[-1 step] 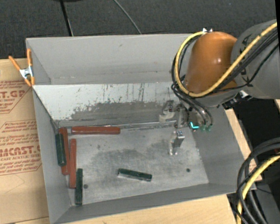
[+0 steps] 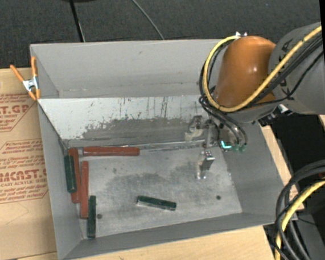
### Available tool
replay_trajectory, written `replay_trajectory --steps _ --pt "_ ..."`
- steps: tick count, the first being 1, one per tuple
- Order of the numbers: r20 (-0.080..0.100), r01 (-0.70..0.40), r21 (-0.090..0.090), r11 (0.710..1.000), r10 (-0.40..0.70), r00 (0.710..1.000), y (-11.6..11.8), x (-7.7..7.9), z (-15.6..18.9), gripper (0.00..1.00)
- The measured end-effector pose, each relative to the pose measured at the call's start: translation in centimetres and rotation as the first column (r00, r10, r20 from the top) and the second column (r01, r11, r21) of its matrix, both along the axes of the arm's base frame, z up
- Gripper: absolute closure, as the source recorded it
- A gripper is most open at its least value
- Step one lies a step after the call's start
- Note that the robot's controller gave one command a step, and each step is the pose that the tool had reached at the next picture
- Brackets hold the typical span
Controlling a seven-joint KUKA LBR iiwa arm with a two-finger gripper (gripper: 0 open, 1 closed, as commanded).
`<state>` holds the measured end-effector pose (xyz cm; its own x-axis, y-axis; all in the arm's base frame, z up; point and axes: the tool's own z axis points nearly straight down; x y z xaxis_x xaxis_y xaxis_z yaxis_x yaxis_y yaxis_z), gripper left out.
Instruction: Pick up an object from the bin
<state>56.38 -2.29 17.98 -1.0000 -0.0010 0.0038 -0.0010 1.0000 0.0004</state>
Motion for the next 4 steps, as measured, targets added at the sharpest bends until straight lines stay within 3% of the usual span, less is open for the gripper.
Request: replay_trajectory --steps 1,2,3,4 --pt "0.000 -0.081 -0.002 0.997 0.081 0.997 2.2 0.9 2.3 0.00" --pt "0.013 -0.116 0.000 0.993 0.116 0.993 4.3 -2.6 -1.6 0.00" --pt "0.025 -0.057 -0.002 0.998 0.057 0.998 7.9 -1.0 -10.2 1.00" --pt "0.007 -0.059 0.000 0.998 0.059 0.998 8.0 -1.6 -10.6 0.00"
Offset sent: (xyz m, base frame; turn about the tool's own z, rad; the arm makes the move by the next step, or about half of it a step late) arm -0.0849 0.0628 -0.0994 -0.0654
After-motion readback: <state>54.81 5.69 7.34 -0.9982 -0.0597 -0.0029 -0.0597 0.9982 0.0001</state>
